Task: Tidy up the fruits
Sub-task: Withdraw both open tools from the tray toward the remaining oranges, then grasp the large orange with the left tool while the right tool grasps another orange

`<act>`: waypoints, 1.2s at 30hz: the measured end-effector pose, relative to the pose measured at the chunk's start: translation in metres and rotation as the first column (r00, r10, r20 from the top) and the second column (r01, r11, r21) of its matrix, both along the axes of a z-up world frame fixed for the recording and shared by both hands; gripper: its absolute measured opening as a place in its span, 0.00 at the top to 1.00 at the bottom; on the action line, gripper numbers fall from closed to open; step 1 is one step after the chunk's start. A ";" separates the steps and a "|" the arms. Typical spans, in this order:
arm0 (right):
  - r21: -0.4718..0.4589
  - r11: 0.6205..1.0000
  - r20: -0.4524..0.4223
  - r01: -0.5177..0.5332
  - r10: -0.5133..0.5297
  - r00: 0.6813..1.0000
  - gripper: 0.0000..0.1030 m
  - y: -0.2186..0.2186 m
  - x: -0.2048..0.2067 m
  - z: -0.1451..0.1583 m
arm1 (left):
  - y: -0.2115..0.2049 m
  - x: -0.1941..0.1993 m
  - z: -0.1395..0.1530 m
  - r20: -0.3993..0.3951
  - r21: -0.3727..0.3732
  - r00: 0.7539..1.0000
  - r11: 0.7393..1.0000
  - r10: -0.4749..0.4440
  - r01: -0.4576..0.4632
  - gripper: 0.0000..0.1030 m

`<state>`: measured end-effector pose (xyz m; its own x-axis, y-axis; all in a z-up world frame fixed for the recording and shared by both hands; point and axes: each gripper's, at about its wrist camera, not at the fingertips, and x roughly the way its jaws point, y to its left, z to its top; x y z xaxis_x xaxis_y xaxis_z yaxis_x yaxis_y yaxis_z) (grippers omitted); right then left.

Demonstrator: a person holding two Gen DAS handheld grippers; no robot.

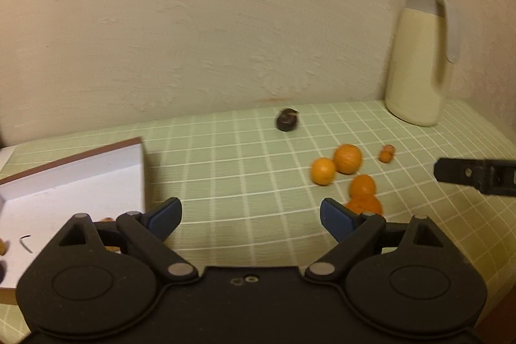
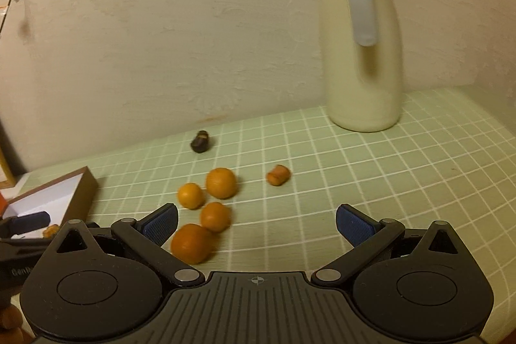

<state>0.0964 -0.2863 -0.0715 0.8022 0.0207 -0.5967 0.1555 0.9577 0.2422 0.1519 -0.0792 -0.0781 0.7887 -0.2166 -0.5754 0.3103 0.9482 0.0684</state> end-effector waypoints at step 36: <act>0.026 0.999 -0.013 0.042 -0.042 0.999 0.00 -0.031 0.000 -0.012 | -0.080 0.015 -0.054 -0.067 0.007 0.993 0.995 -0.098 0.098 0.68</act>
<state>0.0964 -0.3170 -0.0832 0.7954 0.0026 -0.6061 0.1987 0.9436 0.2647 0.1671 -0.1596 -0.1325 0.7239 -0.2846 -0.6285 0.4059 0.9123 0.0544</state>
